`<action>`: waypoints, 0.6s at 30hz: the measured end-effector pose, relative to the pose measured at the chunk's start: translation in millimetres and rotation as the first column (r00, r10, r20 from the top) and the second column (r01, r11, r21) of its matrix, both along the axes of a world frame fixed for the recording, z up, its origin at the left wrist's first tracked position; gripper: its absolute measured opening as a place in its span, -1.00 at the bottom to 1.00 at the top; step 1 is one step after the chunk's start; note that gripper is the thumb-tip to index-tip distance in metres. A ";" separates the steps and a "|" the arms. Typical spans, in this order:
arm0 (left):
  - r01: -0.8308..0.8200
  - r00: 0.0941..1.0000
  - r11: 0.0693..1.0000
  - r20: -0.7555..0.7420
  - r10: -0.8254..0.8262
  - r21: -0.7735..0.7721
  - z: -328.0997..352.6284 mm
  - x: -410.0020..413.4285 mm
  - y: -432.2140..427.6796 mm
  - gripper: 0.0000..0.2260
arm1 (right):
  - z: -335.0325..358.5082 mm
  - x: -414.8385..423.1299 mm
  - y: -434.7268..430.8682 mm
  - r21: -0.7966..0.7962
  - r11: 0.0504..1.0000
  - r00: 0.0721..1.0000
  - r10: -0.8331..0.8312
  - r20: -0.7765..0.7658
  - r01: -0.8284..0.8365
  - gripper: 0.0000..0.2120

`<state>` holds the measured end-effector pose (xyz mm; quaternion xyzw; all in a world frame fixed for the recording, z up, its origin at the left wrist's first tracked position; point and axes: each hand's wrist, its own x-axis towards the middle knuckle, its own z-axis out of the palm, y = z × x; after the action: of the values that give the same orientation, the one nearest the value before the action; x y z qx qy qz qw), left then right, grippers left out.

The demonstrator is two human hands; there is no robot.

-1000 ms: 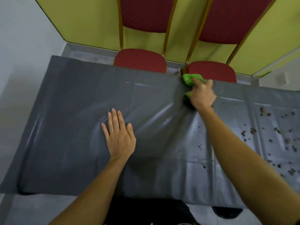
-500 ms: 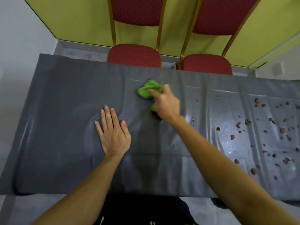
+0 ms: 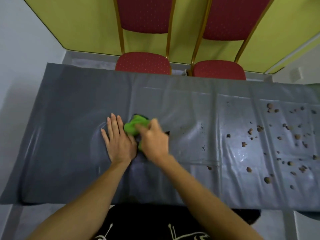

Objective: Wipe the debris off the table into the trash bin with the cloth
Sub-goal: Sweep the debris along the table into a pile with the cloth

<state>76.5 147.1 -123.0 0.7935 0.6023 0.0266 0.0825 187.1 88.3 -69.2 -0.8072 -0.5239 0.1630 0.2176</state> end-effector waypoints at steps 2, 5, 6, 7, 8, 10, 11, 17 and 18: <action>0.018 1.000 1.000 0.005 -0.018 -0.002 -0.6 0.5 0.0 -0.40 | -6.1 -9.2 -19.5 -0.031 0.999 0.999 -0.017 -0.035 0.016 -0.69; 0.017 0.999 1.000 0.037 -0.017 0.008 0.3 0.3 1.8 -0.44 | -9.8 38.5 -40.2 -0.042 0.993 0.993 -0.109 0.048 0.111 -0.54; 0.022 0.999 1.000 0.045 -0.022 0.000 0.1 -0.4 2.3 -0.44 | -10.6 61.2 -50.4 -0.074 0.981 0.982 -0.173 0.079 0.179 -0.51; 0.032 0.998 0.999 0.053 -0.031 -0.013 -0.3 -1.9 2.6 -0.44 | -12.0 85.9 -61.9 -0.073 0.961 0.960 -0.256 0.115 0.265 -0.49; 0.041 0.998 0.999 0.057 -0.040 -0.025 -0.9 -3.4 2.6 -0.43 | -13.3 113.1 -74.2 -0.065 0.930 0.926 -0.349 0.141 0.361 -0.48; 0.049 0.997 0.998 0.060 -0.046 -0.039 -1.5 -4.2 2.9 -0.43 | -11.5 162.1 -94.5 -0.074 0.849 0.850 -0.512 0.126 0.522 -0.53; 0.045 0.997 0.998 0.064 -0.042 -0.048 -1.3 -3.5 3.6 -0.43 | -11.4 176.7 -99.1 -0.085 0.812 0.816 -0.568 0.109 0.577 -0.58; 0.057 0.978 0.992 0.207 -0.033 -0.115 17.1 -2.8 -6.6 -0.43 | 7.1 97.6 -65.0 0.012 0.932 0.928 -0.362 0.090 0.362 -0.65; 0.077 0.976 0.993 0.211 -0.056 -0.094 20.3 -4.9 -16.7 -0.45 | 7.0 66.7 -61.1 0.000 0.968 0.963 -0.251 0.094 0.252 -0.66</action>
<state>71.7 130.5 -102.7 0.8009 0.5641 0.0756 0.1862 253.7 27.2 -62.2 -0.8752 -0.4259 0.0994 0.2068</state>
